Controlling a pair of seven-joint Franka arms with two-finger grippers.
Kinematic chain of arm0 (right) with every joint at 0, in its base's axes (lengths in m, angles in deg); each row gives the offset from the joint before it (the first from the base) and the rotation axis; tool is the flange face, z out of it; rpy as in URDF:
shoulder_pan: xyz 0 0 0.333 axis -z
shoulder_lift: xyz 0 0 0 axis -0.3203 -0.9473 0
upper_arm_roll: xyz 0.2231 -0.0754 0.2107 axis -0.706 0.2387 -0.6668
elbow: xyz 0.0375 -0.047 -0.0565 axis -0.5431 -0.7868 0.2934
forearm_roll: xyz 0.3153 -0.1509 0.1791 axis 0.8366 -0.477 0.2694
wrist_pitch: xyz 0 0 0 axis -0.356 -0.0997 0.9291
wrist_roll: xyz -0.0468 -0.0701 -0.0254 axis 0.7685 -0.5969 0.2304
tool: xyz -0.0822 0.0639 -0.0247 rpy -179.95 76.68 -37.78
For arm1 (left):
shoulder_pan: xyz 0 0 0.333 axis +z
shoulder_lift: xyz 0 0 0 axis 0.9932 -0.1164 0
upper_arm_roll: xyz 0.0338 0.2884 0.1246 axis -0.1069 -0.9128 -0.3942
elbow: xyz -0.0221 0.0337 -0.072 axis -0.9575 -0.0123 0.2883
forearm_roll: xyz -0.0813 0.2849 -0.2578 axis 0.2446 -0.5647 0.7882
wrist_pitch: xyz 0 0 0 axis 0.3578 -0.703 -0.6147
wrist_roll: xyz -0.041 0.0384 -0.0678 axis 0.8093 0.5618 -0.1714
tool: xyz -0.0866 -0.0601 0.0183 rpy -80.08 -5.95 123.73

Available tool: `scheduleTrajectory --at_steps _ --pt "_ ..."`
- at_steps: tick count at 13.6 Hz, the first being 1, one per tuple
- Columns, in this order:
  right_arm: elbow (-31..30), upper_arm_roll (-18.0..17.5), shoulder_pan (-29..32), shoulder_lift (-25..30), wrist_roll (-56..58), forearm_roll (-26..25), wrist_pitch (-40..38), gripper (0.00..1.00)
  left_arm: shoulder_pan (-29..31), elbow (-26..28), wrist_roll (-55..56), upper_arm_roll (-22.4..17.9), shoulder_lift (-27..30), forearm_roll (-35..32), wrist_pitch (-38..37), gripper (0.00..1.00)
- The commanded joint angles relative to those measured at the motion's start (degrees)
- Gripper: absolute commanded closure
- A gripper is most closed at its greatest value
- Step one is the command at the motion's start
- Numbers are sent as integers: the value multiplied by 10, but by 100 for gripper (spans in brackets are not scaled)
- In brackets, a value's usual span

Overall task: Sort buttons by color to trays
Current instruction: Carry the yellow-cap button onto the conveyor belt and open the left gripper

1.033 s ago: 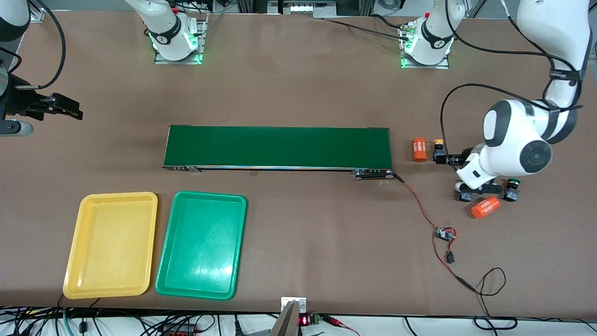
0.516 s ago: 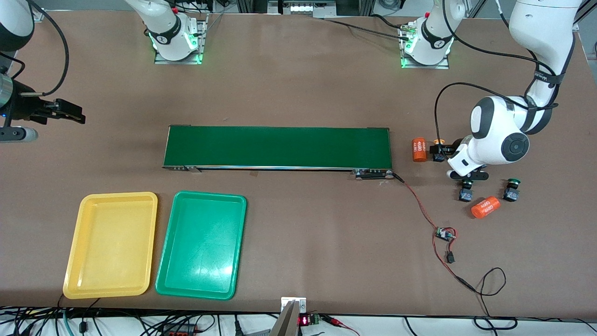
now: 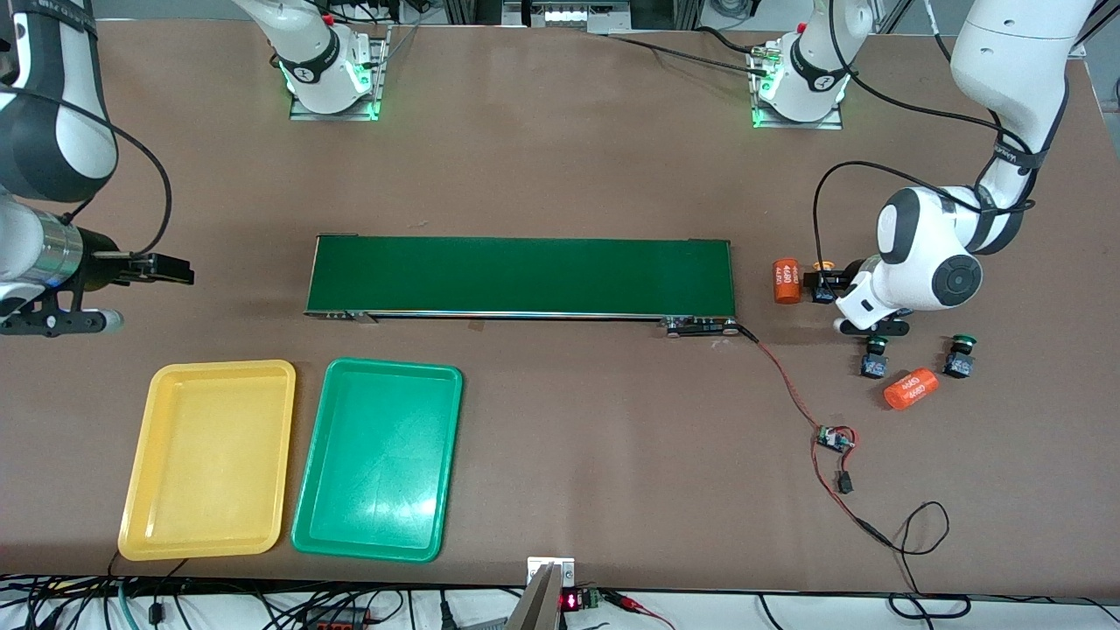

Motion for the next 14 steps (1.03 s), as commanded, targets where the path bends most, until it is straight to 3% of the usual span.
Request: scheduleTrajectory --at_steps 1,3,9,12,14 --pt "12 -1 2 3 -5 5 -4 0 7 7 -26 11 10 4 6 77" --pt "12 -1 3 3 -5 5 -4 0 7 2 -24 15 29 4 1 100" --pt "35 -1 2 8 -8 21 -12 0 4 -30 -12 57 126 10 -70 100" --pt "36 0 2 9 -6 20 -13 0 -9 -45 5 115 121 14 -70 100" --pt "36 -1 2 10 -6 20 -13 0 -51 -57 28 136 99 28 -66 100"
